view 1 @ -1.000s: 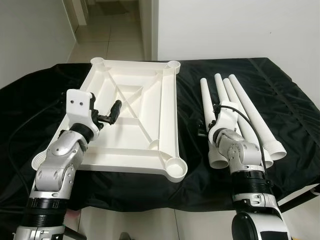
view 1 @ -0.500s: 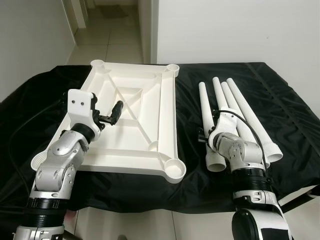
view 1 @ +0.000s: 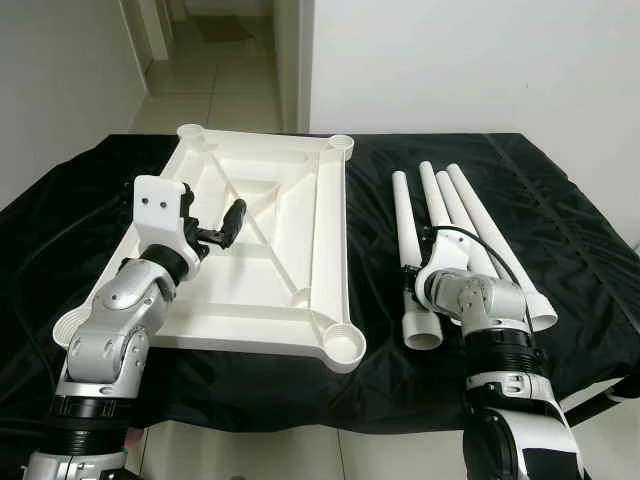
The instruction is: Building children table
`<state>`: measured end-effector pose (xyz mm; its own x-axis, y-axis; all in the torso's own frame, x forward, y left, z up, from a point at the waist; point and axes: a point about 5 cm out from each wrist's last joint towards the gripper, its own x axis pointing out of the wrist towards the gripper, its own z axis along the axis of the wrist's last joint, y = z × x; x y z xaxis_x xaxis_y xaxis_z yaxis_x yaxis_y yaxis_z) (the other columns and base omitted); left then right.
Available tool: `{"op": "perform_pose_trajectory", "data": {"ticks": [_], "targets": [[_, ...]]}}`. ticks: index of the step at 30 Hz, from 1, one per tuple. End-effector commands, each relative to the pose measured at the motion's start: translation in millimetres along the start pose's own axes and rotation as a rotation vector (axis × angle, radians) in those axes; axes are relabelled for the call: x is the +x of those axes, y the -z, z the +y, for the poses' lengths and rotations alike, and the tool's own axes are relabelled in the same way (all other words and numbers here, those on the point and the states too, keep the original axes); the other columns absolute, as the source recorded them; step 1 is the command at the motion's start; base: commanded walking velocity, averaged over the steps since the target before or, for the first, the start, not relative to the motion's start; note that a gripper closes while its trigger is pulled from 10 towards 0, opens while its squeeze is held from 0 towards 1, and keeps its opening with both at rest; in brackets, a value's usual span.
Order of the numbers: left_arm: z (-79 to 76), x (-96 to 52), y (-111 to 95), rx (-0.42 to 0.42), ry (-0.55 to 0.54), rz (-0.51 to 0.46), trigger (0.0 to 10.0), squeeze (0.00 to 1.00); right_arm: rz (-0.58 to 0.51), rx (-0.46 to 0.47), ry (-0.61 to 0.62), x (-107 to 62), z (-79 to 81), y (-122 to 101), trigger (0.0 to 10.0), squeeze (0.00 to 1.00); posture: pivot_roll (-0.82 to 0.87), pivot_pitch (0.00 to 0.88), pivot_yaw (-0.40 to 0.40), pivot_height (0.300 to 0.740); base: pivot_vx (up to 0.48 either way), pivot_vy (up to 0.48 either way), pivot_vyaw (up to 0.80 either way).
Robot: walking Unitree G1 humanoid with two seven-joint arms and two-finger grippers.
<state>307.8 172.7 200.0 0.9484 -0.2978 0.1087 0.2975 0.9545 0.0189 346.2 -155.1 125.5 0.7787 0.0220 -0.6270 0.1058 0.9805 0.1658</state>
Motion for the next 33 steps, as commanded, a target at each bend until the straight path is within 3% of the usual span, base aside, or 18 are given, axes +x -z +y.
{"op": "perform_pose_trajectory", "data": {"ticks": [1, 5, 11, 12, 16, 26, 29, 30, 32, 33], "targets": [[-4.3, 0.2, -1, -0.002, 0.085, 0.007, 10.0, 0.0, 0.203, -0.017, -0.02, 9.0, 2.0, 39, 0.0, 0.0, -0.05, 0.037, 0.022, 0.74, 0.0, 0.0, 0.0], [-1.5, 2.5, -4, -0.009, 0.081, 0.006, 10.0, 0.0, 0.168, -0.038, -0.074, 6.4, 11.6, 29, 0.0, 0.0, -0.05, 0.041, 0.025, 0.74, 0.0, 0.0, 0.0], [3.8, 5.7, -12, -0.031, 0.074, -0.018, 10.0, 0.0, -0.016, -0.04, -0.137, -4.3, 23.1, -7, 0.0, 0.0, -0.05, 0.045, 0.029, 0.74, 0.0, 0.0, 0.0], [5.8, 7.4, -16, -0.052, 0.076, -0.03, 10.0, 0.0, -0.088, -0.038, -0.162, -9.1, 25.0, -20, 10.0, 0.0, -0.05, 0.045, 0.03, 0.74, 0.0, 0.0, 0.0], [10.0, 12.0, -26, -0.091, 0.093, -0.059, 10.0, 0.0, -0.188, -0.028, -0.194, -17.7, 24.1, -42, 10.0, 0.0, -0.05, 0.043, 0.03, 0.74, 0.0, 0.0, 0.0], [8.1, 21.0, -36, -0.131, 0.172, -0.072, 10.0, 0.0, -0.276, -0.023, -0.182, -23.9, 13.1, -61, 10.0, 0.0, -0.05, 0.041, 0.036, 0.74, 0.0, 0.0, 0.0], [5.1, 23.5, -39, -0.167, 0.196, -0.081, 10.0, 0.0, -0.354, -0.013, -0.197, -28.4, 11.6, -68, 10.0, 0.0, -0.05, 0.038, 0.039, 0.74, 0.0, 0.0, 0.0], [2.3, 26.3, -41, -0.204, 0.221, -0.088, 10.0, 0.0, -0.465, -0.031, -0.213, -32.8, 11.8, -75, 10.0, 0.0, -0.05, 0.036, 0.039, 0.74, 0.0, 0.0, 0.0], [2.3, 26.3, -41, -0.204, 0.221, -0.088, 10.0, 0.0, -0.465, -0.031, -0.213, -32.8, 11.8, -75, 10.0, 0.0, -0.05, 0.036, 0.039, 0.74, 0.0, 0.0, 0.0], [-3.2, 29.4, -44, -0.207, 0.266, -0.092, 10.0, 0.0, -0.54, -0.057, -0.228, -34.9, 13.7, -76, 10.0, 0.0, -0.05, 0.034, 0.038, 0.74, 0.0, 0.0, 0.0]]}}
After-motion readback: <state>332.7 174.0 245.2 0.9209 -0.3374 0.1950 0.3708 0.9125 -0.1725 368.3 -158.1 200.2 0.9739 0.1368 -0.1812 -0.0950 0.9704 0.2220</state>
